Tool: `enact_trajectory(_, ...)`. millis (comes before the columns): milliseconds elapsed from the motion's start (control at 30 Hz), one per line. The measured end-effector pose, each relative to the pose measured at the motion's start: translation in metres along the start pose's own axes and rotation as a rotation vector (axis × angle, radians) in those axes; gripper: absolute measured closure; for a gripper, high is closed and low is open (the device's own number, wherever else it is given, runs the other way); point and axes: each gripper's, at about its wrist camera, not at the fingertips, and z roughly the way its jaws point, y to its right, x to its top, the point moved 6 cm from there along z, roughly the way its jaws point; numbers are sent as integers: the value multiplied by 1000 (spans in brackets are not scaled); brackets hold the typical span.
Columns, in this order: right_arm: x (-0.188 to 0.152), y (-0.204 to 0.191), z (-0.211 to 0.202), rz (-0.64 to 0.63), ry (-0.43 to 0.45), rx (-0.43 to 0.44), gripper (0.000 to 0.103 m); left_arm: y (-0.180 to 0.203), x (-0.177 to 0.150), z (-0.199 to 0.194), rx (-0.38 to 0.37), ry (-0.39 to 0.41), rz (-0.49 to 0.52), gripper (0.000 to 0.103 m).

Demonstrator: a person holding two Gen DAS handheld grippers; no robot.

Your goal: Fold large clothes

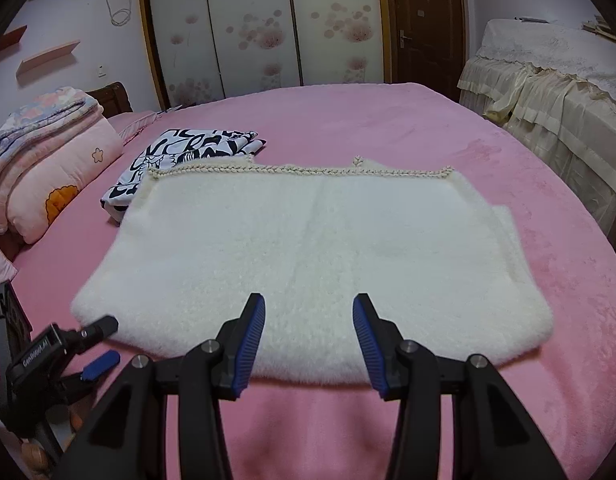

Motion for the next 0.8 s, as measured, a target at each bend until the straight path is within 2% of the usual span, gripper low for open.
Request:
enact_trajectory(200,-3,10,19,17,-19,-5,57,6,30,31,17,17,5,23)
enact_trajectory(333,-1,16,29,11,-23,-18,57,16,40,40,74,28,30,25)
enact_trajectory(367,0,15,32,4,-24,-23,57,19,42,39,99,37,37,28)
enact_trajectory(400,1,15,35,-8,-25,-29,57,21,42,38,133,45,50,38)
enact_trajectory(433,3,13,38,-19,-23,-32,58,25,44,37,180,51,69,55)
enact_trajectory(467,4,11,40,-30,-24,-34,61,26,44,35,239,61,89,64)
enact_trajectory(533,8,3,47,-58,-30,-18,77,29,44,31,265,67,100,77)
enact_trajectory(633,13,-15,58,-106,-37,12,87,40,46,22,258,105,121,83)
enact_trajectory(733,13,-33,73,-157,-56,49,92,69,43,15,304,160,237,84)
enact_trajectory(800,-1,-44,92,-184,-152,106,93,98,38,7,294,199,335,85)
